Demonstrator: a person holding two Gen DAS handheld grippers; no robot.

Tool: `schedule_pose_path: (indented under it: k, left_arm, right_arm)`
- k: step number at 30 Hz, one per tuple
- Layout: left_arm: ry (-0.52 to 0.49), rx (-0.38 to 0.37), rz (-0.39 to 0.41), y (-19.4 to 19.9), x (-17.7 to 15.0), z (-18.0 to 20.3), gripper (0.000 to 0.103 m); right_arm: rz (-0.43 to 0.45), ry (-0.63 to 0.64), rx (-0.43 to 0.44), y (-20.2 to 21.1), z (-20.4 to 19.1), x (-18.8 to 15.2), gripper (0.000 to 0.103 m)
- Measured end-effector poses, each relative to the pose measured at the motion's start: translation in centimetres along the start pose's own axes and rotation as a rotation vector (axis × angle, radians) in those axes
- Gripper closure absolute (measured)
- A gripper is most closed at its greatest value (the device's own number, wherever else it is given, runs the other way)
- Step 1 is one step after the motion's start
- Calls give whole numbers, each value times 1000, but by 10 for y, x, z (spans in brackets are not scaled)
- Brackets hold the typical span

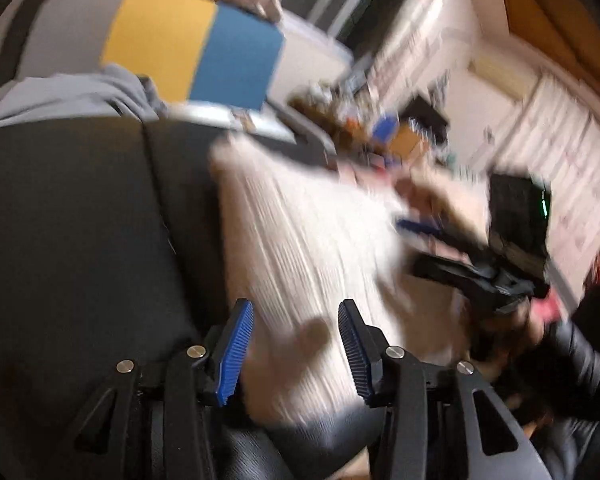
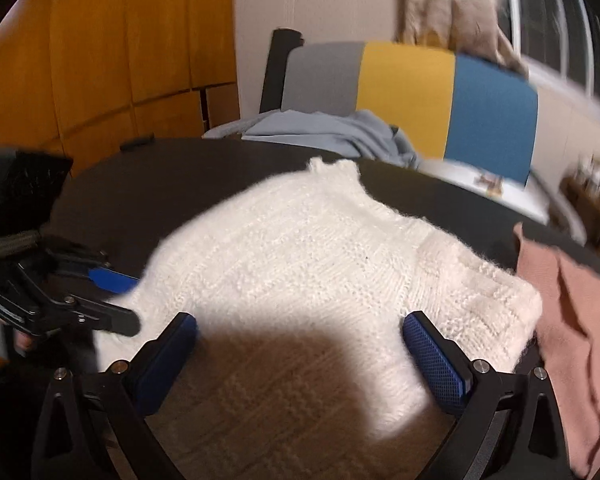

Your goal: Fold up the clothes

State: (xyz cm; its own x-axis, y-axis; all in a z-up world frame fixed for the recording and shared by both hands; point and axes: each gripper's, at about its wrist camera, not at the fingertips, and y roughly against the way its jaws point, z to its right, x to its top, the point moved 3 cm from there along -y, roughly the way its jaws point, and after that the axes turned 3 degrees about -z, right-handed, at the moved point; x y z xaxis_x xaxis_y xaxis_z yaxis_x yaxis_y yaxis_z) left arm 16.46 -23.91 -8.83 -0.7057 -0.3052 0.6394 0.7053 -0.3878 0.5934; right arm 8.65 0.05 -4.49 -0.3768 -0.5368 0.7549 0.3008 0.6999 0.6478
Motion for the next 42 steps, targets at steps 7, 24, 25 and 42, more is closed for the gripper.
schedule_pose_path:
  k: [7, 24, 25, 42]
  left_arm:
    - [155, -147, -37, -26, 52, -51, 44]
    - [205, -241, -85, -82, 53, -40, 45]
    - [207, -231, -78, -80, 51, -38, 47]
    - [481, 254, 501, 215, -34, -148, 56]
  right_arm:
    - [85, -455, 169, 57, 77, -18, 0]
    - [-116, -558, 337, -24, 86, -38, 0]
    - [-117, -561, 317, -24, 85, -37, 5]
    - [-268, -141, 637, -186, -115, 119, 42]
